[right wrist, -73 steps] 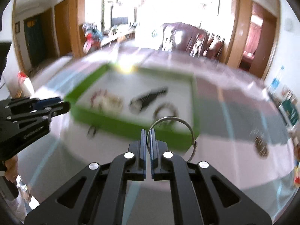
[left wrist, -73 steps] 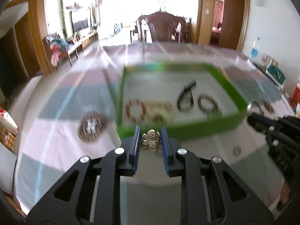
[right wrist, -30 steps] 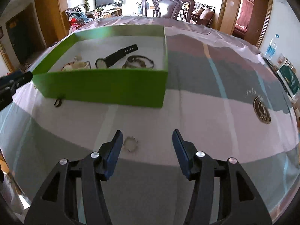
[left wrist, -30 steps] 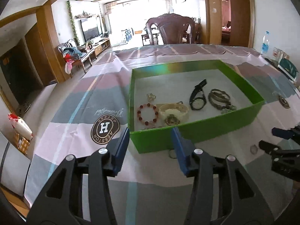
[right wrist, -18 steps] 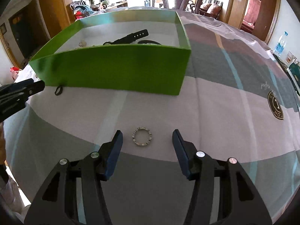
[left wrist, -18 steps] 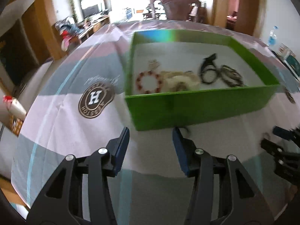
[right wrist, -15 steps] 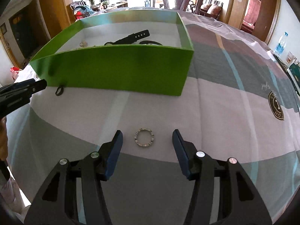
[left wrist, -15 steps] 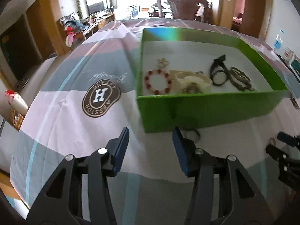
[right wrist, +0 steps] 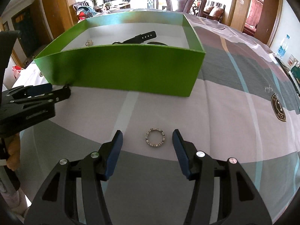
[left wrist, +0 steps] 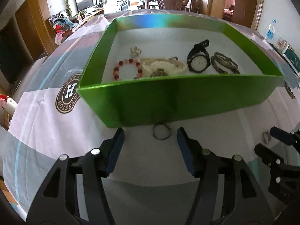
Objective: Organize jewelry
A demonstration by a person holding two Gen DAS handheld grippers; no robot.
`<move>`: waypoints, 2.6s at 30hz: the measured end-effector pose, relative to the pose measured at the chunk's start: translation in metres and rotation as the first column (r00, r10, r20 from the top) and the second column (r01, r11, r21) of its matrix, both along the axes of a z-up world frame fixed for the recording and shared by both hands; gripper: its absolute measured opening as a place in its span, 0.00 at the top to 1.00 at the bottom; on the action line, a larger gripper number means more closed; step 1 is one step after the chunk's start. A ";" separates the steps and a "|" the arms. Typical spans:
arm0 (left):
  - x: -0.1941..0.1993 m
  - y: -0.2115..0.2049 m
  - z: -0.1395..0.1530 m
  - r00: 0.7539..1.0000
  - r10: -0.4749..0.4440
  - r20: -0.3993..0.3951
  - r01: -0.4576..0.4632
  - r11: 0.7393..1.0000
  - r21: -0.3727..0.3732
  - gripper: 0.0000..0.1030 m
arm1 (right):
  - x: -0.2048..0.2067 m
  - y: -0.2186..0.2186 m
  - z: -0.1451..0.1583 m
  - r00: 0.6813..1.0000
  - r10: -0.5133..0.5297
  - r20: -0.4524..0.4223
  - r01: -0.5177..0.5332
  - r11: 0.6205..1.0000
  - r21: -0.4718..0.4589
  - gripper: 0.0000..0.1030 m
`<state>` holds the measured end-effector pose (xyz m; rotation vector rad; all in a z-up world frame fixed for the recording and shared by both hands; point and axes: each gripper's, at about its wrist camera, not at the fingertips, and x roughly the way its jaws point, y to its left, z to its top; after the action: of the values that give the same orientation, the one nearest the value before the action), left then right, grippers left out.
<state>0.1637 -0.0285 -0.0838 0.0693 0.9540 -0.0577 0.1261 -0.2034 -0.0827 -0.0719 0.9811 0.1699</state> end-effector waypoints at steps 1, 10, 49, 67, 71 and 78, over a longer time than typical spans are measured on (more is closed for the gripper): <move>0.001 -0.001 0.000 1.000 -0.001 -0.001 0.001 1.000 -0.003 0.42 | 0.000 0.000 0.000 1.000 0.000 0.001 0.000 1.000 -0.001 0.47; -0.001 -0.001 0.002 1.000 -0.023 0.008 0.023 1.000 -0.020 0.80 | -0.001 0.003 0.001 1.000 0.010 0.024 -0.010 1.000 0.013 0.80; -0.051 -0.006 0.002 0.993 -0.120 0.006 0.120 0.992 -0.026 0.59 | -0.012 0.023 0.001 0.999 0.035 0.024 -0.035 0.999 0.006 0.63; -0.050 -0.006 0.002 0.993 -0.117 0.008 0.117 0.993 -0.028 0.58 | -0.011 0.012 0.001 1.000 -0.004 0.017 0.003 1.000 0.018 0.63; -0.049 -0.006 0.003 0.994 -0.113 0.008 0.113 0.993 -0.029 0.57 | -0.007 0.005 0.000 0.999 -0.047 0.021 0.047 0.999 0.012 0.63; -0.048 -0.005 0.002 0.995 -0.104 0.010 0.104 0.994 -0.031 0.57 | -0.010 0.016 0.000 1.000 -0.004 0.026 0.004 1.000 0.008 0.63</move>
<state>0.1154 -0.0333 -0.0816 0.0900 0.9402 -0.1685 0.1166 -0.1877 -0.0826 -0.0645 0.9543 0.1693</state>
